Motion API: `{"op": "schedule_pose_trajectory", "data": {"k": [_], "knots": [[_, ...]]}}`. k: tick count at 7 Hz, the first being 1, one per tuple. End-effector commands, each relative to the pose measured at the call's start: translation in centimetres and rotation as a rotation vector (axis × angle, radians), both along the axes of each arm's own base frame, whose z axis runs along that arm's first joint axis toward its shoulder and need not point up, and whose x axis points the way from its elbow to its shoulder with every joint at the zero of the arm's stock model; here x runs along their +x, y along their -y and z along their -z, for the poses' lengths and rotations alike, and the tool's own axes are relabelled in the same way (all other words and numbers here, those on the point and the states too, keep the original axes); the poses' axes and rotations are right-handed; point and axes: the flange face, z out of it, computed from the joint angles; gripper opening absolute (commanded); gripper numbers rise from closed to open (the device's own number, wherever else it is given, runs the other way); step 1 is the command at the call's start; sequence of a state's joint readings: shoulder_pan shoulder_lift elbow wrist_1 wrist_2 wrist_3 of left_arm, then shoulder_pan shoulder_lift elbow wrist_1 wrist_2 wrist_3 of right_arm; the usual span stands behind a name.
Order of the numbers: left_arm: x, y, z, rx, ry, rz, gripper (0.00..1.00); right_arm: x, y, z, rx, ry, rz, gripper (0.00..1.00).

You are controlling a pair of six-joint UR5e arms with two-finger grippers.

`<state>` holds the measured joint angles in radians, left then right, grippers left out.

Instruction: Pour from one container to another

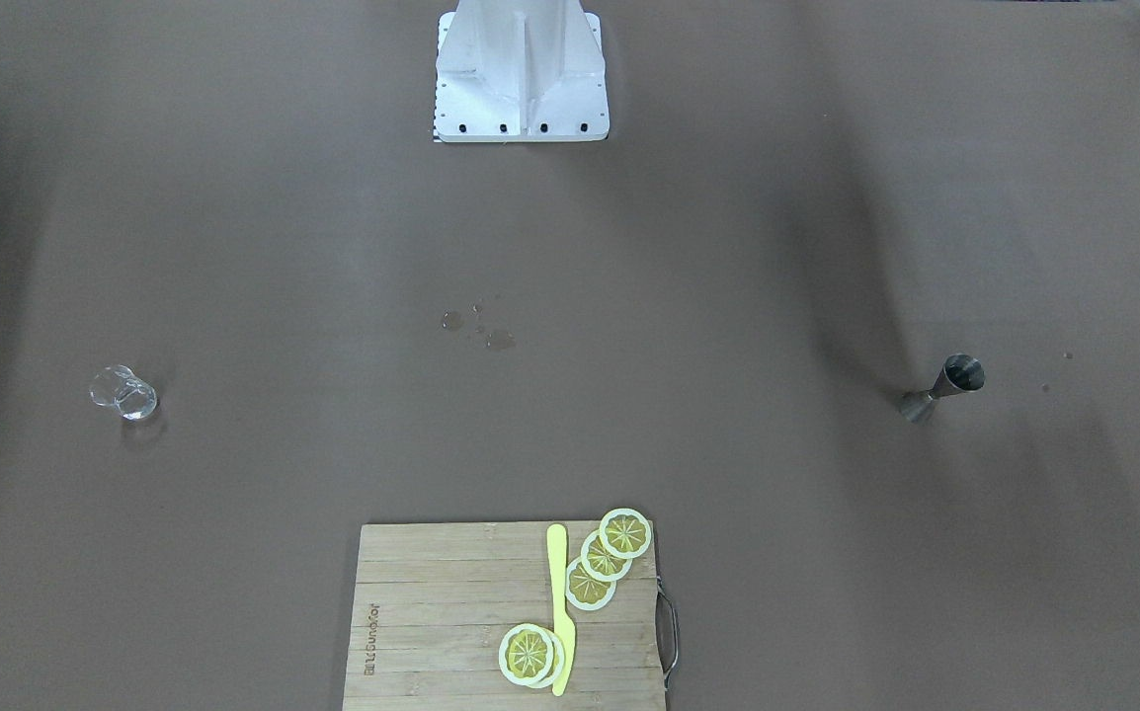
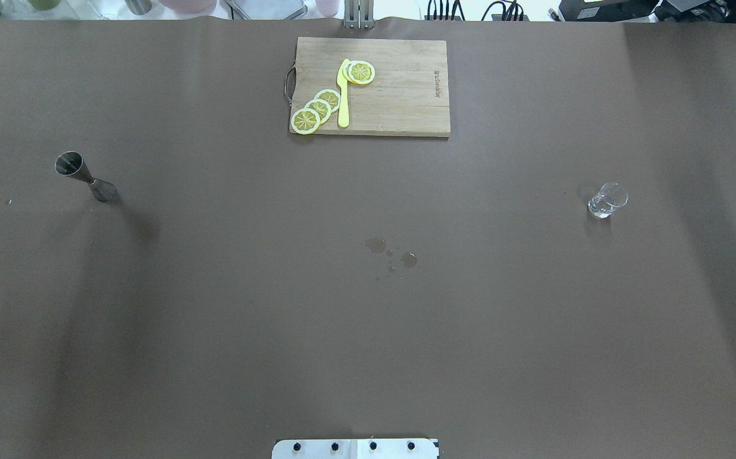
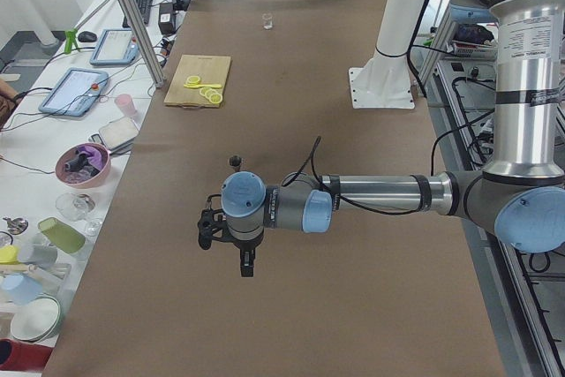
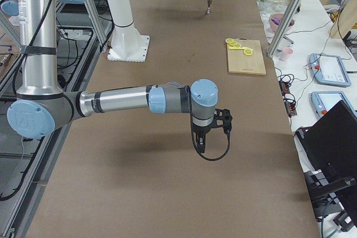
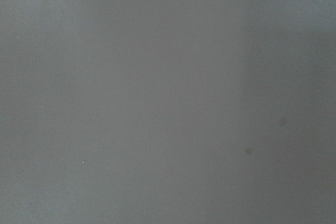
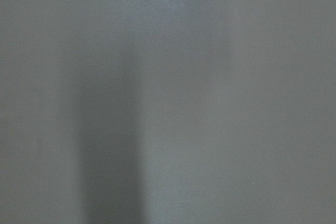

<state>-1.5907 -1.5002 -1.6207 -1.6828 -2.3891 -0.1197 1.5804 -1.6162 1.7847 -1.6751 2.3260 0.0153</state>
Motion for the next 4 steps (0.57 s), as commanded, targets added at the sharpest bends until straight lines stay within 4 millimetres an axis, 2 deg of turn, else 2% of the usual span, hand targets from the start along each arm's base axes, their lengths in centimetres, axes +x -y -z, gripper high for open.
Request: {"op": "schedule_pose_trajectory", "data": {"k": [1,4], "knots": [[0.06,0.00,-0.13,-0.002,0.002,-0.001,0.99,0.37,-0.49,0.49,0.008,0.004,-0.008,1.00],[0.01,-0.01,-0.03,-0.001,-0.001,0.000,0.99,0.40,-0.88,0.11,-0.004,0.000,-0.013,1.00]]}}
